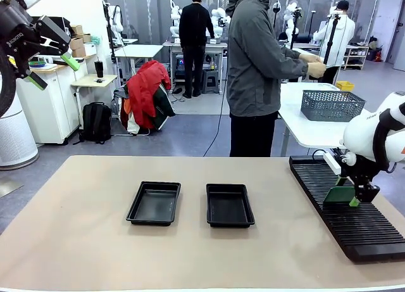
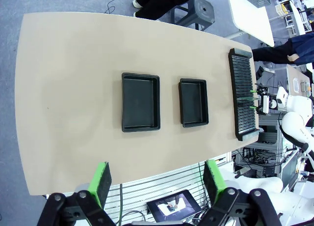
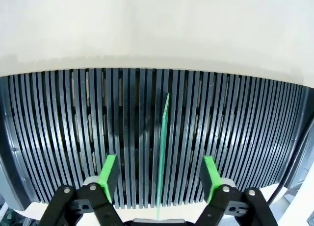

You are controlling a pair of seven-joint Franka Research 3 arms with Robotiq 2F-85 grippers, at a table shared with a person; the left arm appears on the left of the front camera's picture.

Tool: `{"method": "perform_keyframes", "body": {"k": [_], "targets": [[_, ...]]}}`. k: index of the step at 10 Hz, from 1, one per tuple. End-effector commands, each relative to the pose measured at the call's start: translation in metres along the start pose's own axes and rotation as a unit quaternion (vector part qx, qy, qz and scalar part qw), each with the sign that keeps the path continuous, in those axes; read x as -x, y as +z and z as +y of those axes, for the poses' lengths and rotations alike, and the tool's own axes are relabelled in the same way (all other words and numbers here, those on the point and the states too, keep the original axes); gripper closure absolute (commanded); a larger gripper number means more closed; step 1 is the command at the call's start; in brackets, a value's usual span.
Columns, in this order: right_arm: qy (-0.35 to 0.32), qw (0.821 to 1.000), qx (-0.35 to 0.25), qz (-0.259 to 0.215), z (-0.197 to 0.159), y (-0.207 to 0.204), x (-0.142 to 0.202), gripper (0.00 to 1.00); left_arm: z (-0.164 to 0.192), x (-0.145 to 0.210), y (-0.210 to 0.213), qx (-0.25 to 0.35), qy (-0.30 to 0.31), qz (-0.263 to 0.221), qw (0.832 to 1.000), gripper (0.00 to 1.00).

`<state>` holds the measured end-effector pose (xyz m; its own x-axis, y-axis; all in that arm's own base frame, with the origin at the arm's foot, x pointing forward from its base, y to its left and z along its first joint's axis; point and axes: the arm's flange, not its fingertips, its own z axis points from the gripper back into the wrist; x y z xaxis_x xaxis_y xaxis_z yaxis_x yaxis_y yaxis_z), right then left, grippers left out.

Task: Inspect and transfer BCBs to ESD trays.
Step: Pick up the Blank PCB from the PCB Rack and place it in the left ESD tray.

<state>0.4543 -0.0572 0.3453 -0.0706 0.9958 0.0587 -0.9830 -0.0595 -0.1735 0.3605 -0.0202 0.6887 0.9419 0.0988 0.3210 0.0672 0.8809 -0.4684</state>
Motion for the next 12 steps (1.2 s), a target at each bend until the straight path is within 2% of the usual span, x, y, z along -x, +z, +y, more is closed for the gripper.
{"method": "perform_keyframes", "body": {"k": [1, 9, 12], "targets": [[-0.014, 1.0, 0.0, 0.006, 0.0, 0.004, -0.0013, 0.2, 0.0005, -0.0001, -0.0009, 0.0, 0.001, 0.0, 1.0, 0.0], [-0.008, 0.999, -0.018, 0.028, -0.0032, 0.0094, -0.0011, 0.55, 0.0005, -0.0001, -0.0009, 0.0, 0.001, 0.0, 1.0, 0.0], [-0.005, 1.0, -0.021, 0.022, -0.0035, 0.01, 0.0012, 0.67, 0.0005, -0.0001, -0.0009, 0.0, 0.001, 0.0, 1.0, 0.0]]}}
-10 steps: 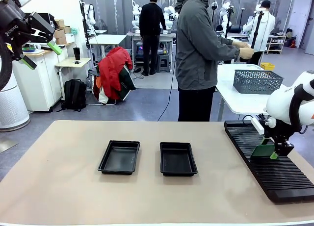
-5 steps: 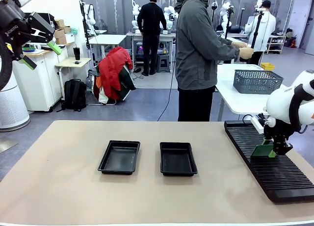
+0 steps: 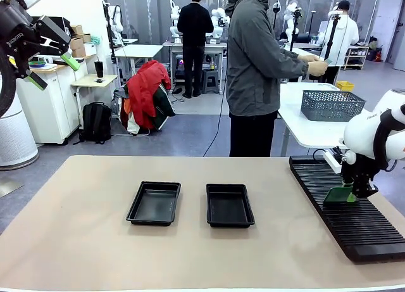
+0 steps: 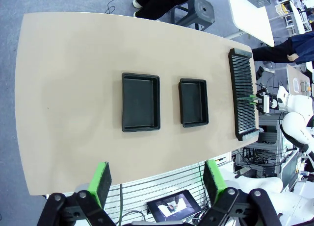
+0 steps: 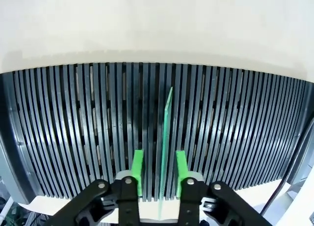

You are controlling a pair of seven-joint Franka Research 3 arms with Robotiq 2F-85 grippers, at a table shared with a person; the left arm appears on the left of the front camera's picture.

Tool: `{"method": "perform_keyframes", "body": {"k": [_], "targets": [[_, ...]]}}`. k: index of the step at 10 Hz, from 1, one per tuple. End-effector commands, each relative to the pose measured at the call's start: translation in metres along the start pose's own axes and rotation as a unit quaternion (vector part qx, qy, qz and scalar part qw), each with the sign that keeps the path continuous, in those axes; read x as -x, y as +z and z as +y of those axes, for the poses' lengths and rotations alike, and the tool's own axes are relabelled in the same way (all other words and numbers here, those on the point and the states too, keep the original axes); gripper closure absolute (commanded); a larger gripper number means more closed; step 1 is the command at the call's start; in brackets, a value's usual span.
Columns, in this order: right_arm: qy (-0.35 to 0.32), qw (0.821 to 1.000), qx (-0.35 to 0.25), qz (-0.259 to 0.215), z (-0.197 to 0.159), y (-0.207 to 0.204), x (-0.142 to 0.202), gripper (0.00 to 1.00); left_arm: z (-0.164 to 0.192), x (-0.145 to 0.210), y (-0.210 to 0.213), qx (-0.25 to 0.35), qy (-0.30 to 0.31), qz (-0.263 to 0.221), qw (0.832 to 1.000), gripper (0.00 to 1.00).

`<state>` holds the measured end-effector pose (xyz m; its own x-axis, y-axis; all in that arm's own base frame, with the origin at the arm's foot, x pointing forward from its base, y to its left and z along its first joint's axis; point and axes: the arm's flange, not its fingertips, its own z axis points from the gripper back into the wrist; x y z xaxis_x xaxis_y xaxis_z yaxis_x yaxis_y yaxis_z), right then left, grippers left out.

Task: Inspect and transfer BCBs to ESD trays.
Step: Pick up the Blank PCB from the PCB Rack and place it in the left ESD tray.

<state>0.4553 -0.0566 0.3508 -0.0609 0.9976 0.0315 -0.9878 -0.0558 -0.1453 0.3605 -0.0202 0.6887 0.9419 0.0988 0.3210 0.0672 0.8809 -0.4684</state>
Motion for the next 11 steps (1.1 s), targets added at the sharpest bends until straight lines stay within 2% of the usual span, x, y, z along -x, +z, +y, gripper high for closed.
{"method": "perform_keyframes", "body": {"k": [1, 7, 11], "targets": [[0.002, 1.0, -0.009, 0.001, -0.002, 0.004, 0.002, 0.73, 0.001, 0.0, -0.001, 0.0, 0.001, 0.0, 1.0, 0.0], [-0.001, 1.0, -0.011, 0.008, -0.001, 0.005, -0.002, 0.99, 0.001, 0.0, -0.001, 0.0, 0.001, 0.0, 1.0, 0.0], [-0.015, 1.0, 0.002, 0.017, 0.003, 0.024, -0.001, 1.0, 0.001, 0.0, -0.001, 0.0, 0.001, 0.0, 1.0, 0.0]]}}
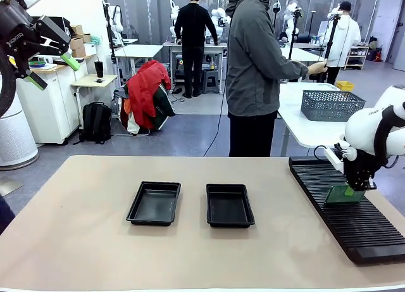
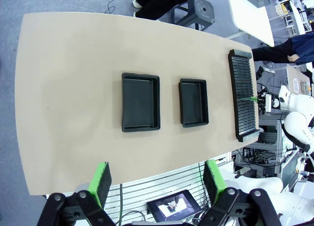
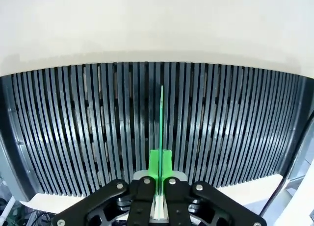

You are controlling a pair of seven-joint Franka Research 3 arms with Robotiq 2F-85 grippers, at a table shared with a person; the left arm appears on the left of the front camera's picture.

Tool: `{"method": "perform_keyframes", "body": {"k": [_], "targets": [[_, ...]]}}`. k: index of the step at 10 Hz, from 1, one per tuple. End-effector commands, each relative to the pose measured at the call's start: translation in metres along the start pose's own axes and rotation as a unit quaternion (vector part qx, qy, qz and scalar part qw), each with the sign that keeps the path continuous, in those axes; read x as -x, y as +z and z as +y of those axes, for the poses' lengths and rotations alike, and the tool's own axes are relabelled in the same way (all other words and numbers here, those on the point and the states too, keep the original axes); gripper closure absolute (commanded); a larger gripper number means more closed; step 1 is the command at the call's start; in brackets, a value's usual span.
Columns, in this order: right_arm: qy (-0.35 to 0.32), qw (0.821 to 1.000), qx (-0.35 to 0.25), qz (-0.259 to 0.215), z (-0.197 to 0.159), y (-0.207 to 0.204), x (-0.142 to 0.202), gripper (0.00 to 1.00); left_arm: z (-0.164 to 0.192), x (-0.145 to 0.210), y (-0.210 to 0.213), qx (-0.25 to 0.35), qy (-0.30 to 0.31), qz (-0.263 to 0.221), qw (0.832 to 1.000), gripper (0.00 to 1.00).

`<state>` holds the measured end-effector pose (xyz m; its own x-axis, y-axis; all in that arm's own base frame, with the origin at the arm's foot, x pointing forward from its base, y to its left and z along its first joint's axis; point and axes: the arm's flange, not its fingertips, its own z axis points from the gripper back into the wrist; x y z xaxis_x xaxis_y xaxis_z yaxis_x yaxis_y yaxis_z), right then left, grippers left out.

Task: Inspect and transfer BCBs to ESD trays.
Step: Pick up the Blank PCB from the PCB Rack and place it in the left ESD tray.

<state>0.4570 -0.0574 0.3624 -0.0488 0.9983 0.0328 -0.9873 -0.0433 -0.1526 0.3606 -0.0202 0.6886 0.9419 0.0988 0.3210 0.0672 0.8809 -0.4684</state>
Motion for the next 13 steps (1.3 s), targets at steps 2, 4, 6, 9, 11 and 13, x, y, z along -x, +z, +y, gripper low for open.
{"method": "perform_keyframes", "body": {"k": [2, 4, 6, 9, 11, 13], "targets": [[-0.021, 1.0, 0.0, 0.021, 0.008, 0.056, -0.003, 1.0, 0.001, 0.0, -0.001, 0.0, 0.001, 0.0, 1.0, 0.0], [-0.035, 0.999, 0.005, 0.033, 0.011, 0.108, -0.005, 1.0, 0.001, 0.0, -0.001, 0.0, 0.001, 0.0, 1.0, 0.0], [-0.048, 0.997, 0.008, 0.054, 0.006, 0.159, -0.009, 1.0, 0.001, 0.0, -0.001, 0.0, 0.001, 0.0, 1.0, 0.0], [-0.066, 0.997, 0.001, 0.046, -0.008, 0.233, -0.003, 1.0, 0.001, 0.0, -0.001, 0.0, 0.001, 0.0, 1.0, 0.0], [-0.075, 0.997, -0.009, 0.032, -0.02, 0.281, 0.0, 1.0, 0.001, 0.0, -0.001, 0.0, 0.001, 0.0, 1.0, 0.0], [-0.062, 0.998, -0.009, 0.006, -0.033, 0.314, 0.005, 1.0, 0.001, 0.0, -0.001, 0.0, 0.001, 0.0, 1.0, 0.0]]}}
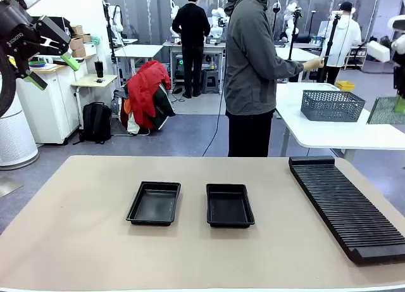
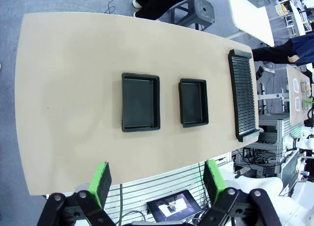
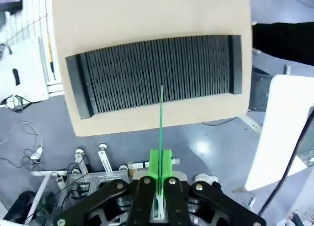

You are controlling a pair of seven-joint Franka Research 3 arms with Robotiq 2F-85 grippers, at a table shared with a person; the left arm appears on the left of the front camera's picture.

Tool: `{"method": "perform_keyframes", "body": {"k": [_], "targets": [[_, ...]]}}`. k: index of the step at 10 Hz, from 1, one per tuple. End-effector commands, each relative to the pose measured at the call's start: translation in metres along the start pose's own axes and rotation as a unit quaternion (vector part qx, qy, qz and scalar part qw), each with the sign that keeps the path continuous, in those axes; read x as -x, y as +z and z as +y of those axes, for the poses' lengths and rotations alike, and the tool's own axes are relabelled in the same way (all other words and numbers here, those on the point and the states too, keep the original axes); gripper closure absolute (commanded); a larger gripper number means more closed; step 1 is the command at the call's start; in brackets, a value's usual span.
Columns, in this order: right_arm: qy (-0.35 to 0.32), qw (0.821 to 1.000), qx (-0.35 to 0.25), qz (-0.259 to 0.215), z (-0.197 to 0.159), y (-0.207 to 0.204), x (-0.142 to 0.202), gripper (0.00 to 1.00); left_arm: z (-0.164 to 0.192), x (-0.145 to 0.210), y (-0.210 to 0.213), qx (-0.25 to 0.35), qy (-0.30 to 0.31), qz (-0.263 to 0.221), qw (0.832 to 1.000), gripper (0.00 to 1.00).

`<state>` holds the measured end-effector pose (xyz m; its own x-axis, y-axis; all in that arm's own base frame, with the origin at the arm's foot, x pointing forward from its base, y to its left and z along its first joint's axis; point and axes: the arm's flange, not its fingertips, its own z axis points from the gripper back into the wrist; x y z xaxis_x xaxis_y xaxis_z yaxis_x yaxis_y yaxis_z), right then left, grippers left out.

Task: Inspect and transfer BCBs to ESD trays.
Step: Pick up the Blank PCB from the PCB Rack and place it in the left ESD tray.

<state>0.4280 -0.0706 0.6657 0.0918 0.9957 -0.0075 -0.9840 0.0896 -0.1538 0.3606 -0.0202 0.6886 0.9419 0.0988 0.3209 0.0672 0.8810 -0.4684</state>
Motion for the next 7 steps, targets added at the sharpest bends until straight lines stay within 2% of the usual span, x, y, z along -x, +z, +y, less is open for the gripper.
{"method": "perform_keyframes", "body": {"k": [1, 3, 7], "targets": [[0.006, 0.999, -0.012, -0.032, -0.021, 0.022, 0.004, 1.0, 0.0, 0.0, -0.001, 0.0, 0.001, 0.0, 1.0, 0.0], [0.006, 0.999, -0.007, -0.039, -0.028, 0.037, 0.009, 1.0, 0.0, 0.0, -0.001, 0.0, 0.001, 0.0, 1.0, 0.0], [-0.002, 1.0, 0.0, -0.027, -0.02, 0.033, 0.005, 1.0, 0.0, 0.0, -0.001, 0.0, 0.001, 0.0, 1.0, 0.0]]}}
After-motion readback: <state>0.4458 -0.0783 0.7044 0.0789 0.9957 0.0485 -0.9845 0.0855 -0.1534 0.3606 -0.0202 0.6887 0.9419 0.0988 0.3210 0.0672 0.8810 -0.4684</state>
